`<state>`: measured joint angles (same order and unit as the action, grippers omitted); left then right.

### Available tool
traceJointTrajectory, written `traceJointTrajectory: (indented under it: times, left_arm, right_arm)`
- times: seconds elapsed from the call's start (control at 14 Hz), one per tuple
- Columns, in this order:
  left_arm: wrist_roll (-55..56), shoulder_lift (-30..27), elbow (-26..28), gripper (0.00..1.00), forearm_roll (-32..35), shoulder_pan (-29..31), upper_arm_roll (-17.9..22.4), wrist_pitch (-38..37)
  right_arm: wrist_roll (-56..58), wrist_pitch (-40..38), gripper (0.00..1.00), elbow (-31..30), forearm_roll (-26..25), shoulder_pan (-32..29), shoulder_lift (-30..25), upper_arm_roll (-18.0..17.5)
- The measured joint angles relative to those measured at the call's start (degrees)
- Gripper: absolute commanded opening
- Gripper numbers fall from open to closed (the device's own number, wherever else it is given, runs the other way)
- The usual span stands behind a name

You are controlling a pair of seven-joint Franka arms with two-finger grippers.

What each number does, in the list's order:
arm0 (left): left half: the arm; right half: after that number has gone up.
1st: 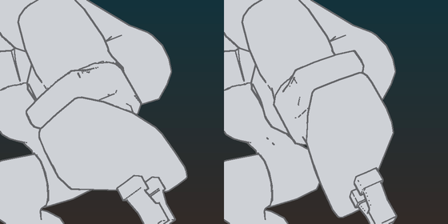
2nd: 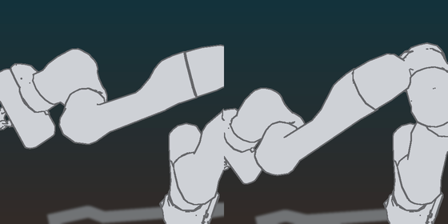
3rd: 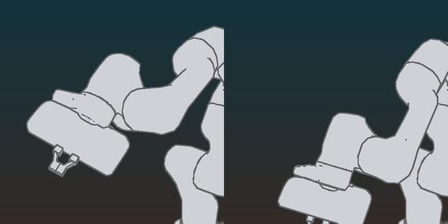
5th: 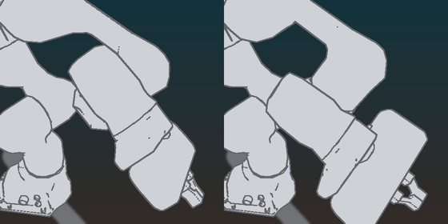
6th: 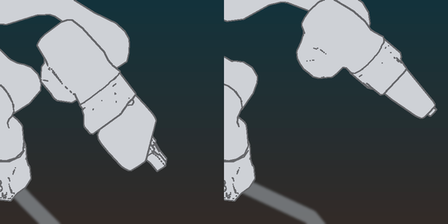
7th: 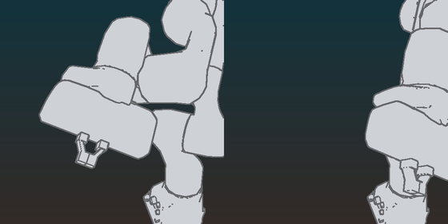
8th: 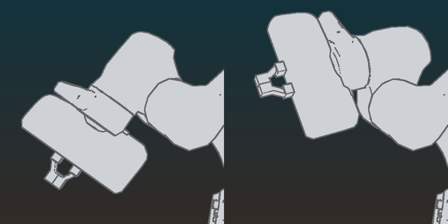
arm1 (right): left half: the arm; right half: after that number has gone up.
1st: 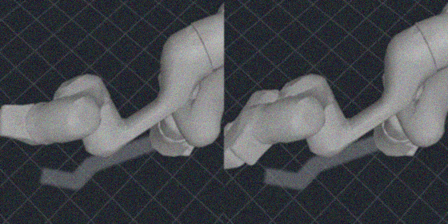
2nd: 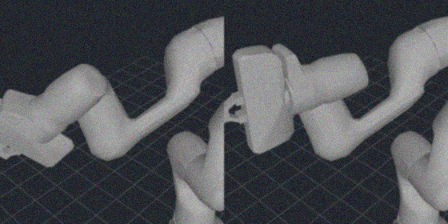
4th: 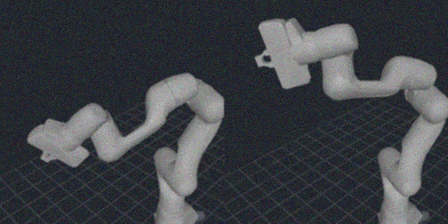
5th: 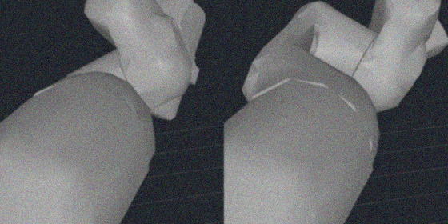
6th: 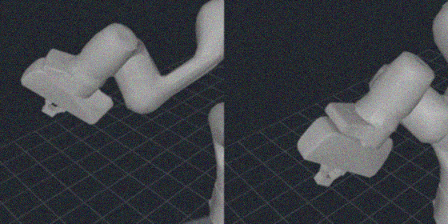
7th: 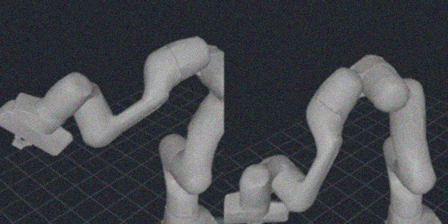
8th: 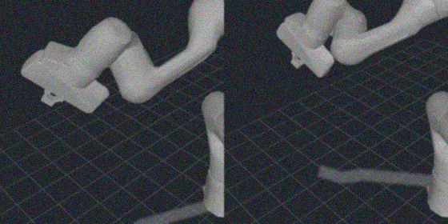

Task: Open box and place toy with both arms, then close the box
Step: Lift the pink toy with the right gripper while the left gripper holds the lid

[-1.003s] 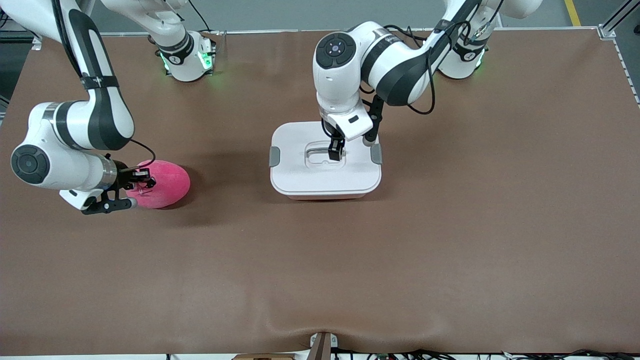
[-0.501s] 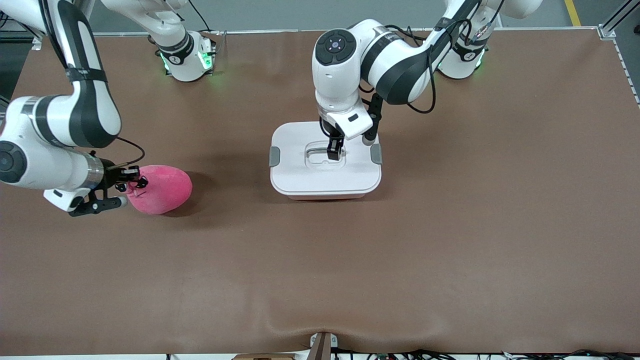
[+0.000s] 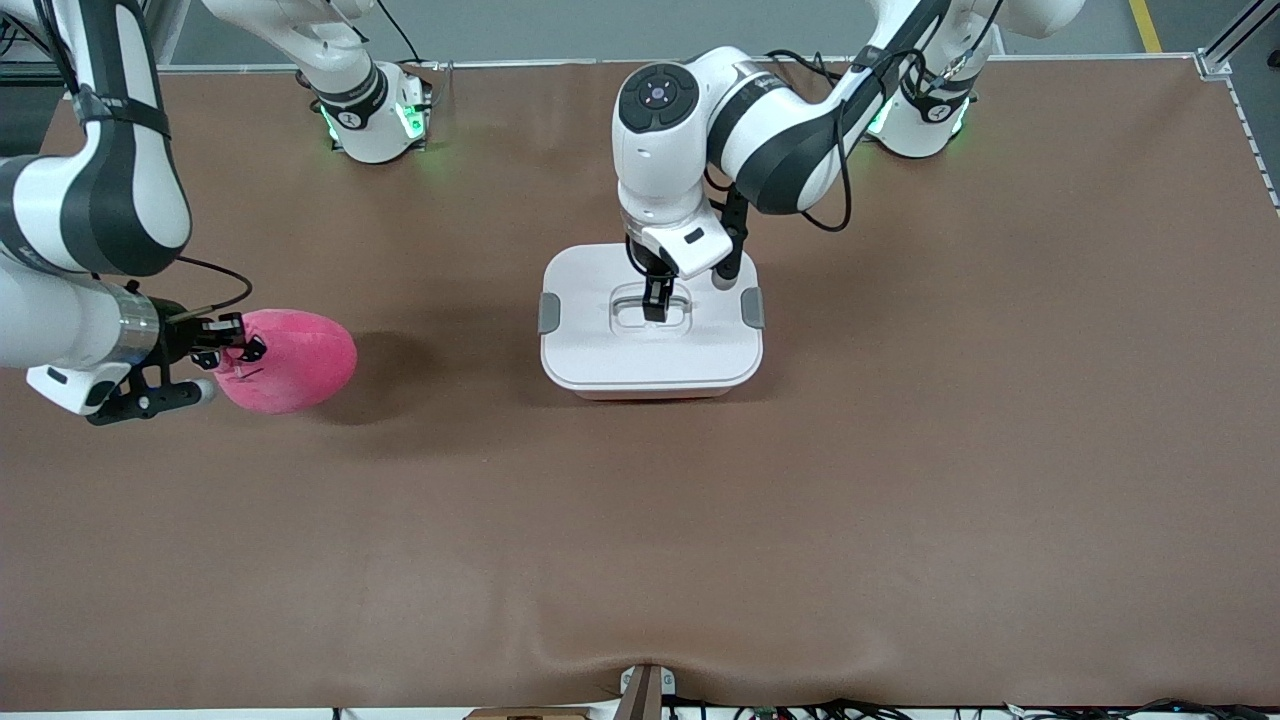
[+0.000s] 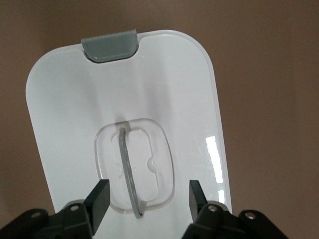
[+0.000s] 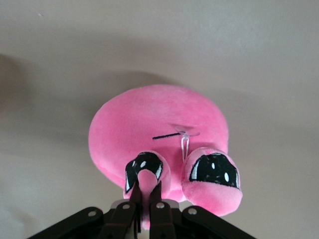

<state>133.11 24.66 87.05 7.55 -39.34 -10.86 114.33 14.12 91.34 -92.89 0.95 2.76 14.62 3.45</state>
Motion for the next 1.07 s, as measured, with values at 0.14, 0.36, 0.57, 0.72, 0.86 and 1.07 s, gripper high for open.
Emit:
traceJointTrajectory:
  times: [0.14, 0.36, 0.57, 0.72, 0.86, 1.07]
  left_arm:
    - [0.9, 0.3, 0.0, 0.72, 0.0, -0.1, 0.0, 1.6]
    - [0.9, 2.0, 0.0, 0.72, 0.0, -0.2, 0.0, 2.9]
    - [1.1, 3.6, 0.0, 0.72, 0.0, -1.2, 0.0, 3.7]
    - [2.7, 4.2, 0.0, 0.69, 0.0, -1.9, 0.0, 3.8]
    - [4.3, 4.4, 0.0, 0.68, 0.0, -2.1, 0.0, 3.8]
    - [5.7, 5.0, 0.1, 0.65, 0.1, -2.5, 0.0, 3.8]
  right_arm:
    - [0.2, -0.4, 0.0, 1.2, 0.0, 0.1, -0.6, -0.2]
    - [0.8, -1.5, 0.0, 2.1, 0.0, 0.1, -1.2, -0.3]
    - [1.4, -1.6, 0.0, 2.6, 0.1, 0.1, -1.2, -0.5]
    - [2.1, -1.6, 0.0, 2.7, 0.5, 0.1, -1.2, -0.6]
    - [2.4, -1.6, 0.0, 2.7, 0.6, 0.1, -1.2, -0.6]
    - [2.8, -1.6, 0.0, 2.7, 0.6, 0.1, -1.2, -0.8]
